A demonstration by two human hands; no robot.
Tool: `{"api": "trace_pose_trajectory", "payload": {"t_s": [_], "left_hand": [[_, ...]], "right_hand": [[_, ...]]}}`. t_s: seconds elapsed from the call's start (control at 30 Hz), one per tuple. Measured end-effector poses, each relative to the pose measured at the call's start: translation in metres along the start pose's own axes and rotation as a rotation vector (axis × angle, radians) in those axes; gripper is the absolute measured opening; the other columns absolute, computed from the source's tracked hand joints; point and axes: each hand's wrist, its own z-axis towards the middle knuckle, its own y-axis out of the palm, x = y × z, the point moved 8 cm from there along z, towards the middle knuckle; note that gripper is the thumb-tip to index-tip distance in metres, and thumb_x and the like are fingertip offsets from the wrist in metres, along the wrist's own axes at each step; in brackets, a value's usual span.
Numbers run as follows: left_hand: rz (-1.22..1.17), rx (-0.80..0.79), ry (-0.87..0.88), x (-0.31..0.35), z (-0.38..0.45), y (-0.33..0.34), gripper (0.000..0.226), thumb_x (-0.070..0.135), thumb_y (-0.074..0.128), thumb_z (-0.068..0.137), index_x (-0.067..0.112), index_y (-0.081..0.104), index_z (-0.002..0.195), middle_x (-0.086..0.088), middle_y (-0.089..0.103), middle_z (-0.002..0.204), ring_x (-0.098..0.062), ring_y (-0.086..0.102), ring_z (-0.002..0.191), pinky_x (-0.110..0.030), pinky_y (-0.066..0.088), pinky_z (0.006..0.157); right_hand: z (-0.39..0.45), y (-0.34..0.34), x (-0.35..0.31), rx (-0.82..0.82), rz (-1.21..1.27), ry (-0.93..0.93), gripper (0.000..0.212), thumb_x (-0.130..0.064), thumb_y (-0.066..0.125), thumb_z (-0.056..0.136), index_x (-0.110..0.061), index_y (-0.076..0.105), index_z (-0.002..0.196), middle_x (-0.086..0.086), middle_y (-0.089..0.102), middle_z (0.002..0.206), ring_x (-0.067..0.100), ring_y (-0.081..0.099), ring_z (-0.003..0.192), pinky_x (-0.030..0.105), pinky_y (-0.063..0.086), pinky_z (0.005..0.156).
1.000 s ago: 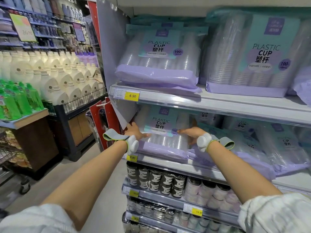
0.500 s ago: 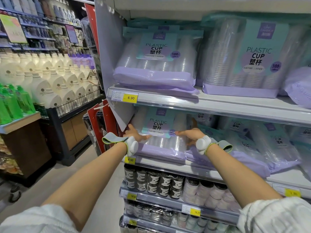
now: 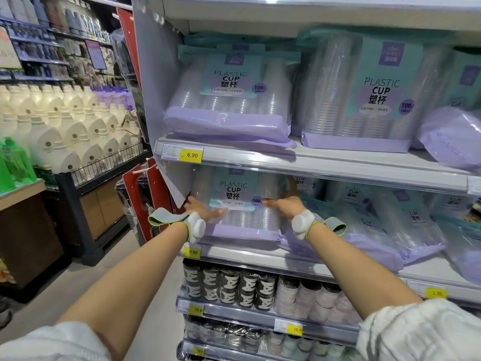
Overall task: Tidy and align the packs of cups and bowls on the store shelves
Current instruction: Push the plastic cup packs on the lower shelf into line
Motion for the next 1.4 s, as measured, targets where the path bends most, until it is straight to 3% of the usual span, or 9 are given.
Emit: {"api": "trace_pose_trajectory", "payload": {"t_s": [0.07, 0.23, 0.4, 0.57, 0.7, 1.13, 1.2, 1.27, 1.4], "left_hand": [[-0.074, 0.007, 0.002, 0.003, -0.002, 0.0, 0.133, 0.068, 0.068, 0.07, -0.003, -0.012, 0.15, -0.022, 0.011, 0.159, -0.034, 0.02, 0.147, -0.043, 0.024, 0.119], [-0.106, 0.018, 0.01, 0.002, 0.001, 0.003, 0.14, 0.069, 0.072, 0.064, -0.005, -0.011, 0.15, -0.022, 0.016, 0.158, -0.034, 0.025, 0.145, -0.043, 0.03, 0.116], [-0.107, 0.017, 0.071, 0.009, -0.002, 0.003, 0.133, 0.059, 0.075, 0.07, -0.005, -0.01, 0.15, -0.019, 0.005, 0.161, -0.033, 0.018, 0.148, -0.041, 0.027, 0.117], [-0.043, 0.037, 0.068, 0.013, -0.001, 0.001, 0.132, 0.06, 0.074, 0.07, -0.006, -0.006, 0.15, -0.022, 0.006, 0.16, -0.034, 0.017, 0.148, -0.041, 0.028, 0.117], [0.01, 0.05, 0.066, 0.013, 0.002, 0.004, 0.13, 0.051, 0.082, 0.065, -0.001, 0.001, 0.152, -0.021, 0.015, 0.156, -0.034, 0.023, 0.145, -0.044, 0.03, 0.116], [0.081, 0.155, 0.025, 0.016, 0.014, 0.009, 0.086, 0.037, 0.08, 0.075, 0.0, 0.036, 0.139, -0.017, 0.037, 0.14, -0.031, 0.05, 0.127, -0.037, 0.046, 0.103], [0.092, 0.166, 0.056, 0.019, 0.018, 0.009, 0.062, 0.033, 0.075, 0.082, 0.003, 0.048, 0.128, -0.015, 0.048, 0.13, -0.028, 0.054, 0.121, -0.031, 0.047, 0.095], [0.124, 0.138, 0.116, 0.023, 0.023, 0.011, 0.027, 0.033, 0.071, 0.085, 0.012, 0.055, 0.09, -0.005, 0.057, 0.094, -0.024, 0.059, 0.102, -0.028, 0.045, 0.082], [0.171, 0.111, 0.141, 0.024, 0.029, 0.014, 0.048, 0.034, 0.071, 0.083, 0.018, 0.032, 0.061, 0.002, 0.038, 0.065, -0.014, 0.048, 0.067, -0.027, 0.041, 0.071]], "right_hand": [[0.003, 0.0, 0.001, 0.003, 0.037, 0.024, 0.062, -0.029, 0.085, 0.065, 0.002, 0.063, 0.114, 0.012, 0.062, 0.124, 0.029, 0.061, 0.113, 0.037, 0.049, 0.099], [0.01, 0.0, -0.002, -0.017, 0.007, -0.025, 0.079, -0.024, 0.086, 0.065, 0.0, 0.051, 0.132, 0.009, 0.059, 0.131, 0.028, 0.058, 0.116, 0.035, 0.048, 0.1], [0.015, -0.002, 0.02, -0.028, -0.029, 0.032, 0.074, -0.028, 0.085, 0.067, 0.004, 0.055, 0.126, 0.016, 0.061, 0.128, 0.031, 0.06, 0.114, 0.039, 0.049, 0.099], [0.014, -0.004, -0.008, 0.018, -0.061, -0.149, 0.119, -0.008, 0.083, 0.069, -0.017, 0.0, 0.153, 0.012, 0.027, 0.156, 0.033, 0.036, 0.138, 0.043, 0.037, 0.111], [0.018, -0.006, -0.009, 0.042, -0.02, -0.194, 0.111, -0.003, 0.081, 0.071, -0.013, 0.006, 0.152, 0.01, 0.021, 0.158, 0.029, 0.029, 0.143, 0.033, 0.028, 0.114], [0.038, 0.0, -0.016, 0.056, -0.089, -0.273, 0.106, -0.006, 0.08, 0.072, -0.013, 0.01, 0.151, 0.011, 0.03, 0.155, 0.032, 0.034, 0.14, 0.04, 0.033, 0.114], [0.041, 0.0, -0.016, 0.065, -0.078, -0.274, 0.106, -0.007, 0.082, 0.07, -0.013, 0.012, 0.15, 0.011, 0.034, 0.152, 0.033, 0.037, 0.138, 0.046, 0.039, 0.109], [0.043, 0.001, -0.018, 0.064, -0.089, -0.282, 0.105, -0.009, 0.082, 0.07, -0.013, 0.014, 0.149, 0.009, 0.033, 0.152, 0.031, 0.036, 0.138, 0.045, 0.039, 0.109], [0.051, 0.001, -0.02, 0.081, -0.103, -0.278, 0.102, -0.011, 0.085, 0.066, -0.012, 0.021, 0.145, 0.01, 0.04, 0.148, 0.032, 0.042, 0.135, 0.048, 0.043, 0.105]]}}
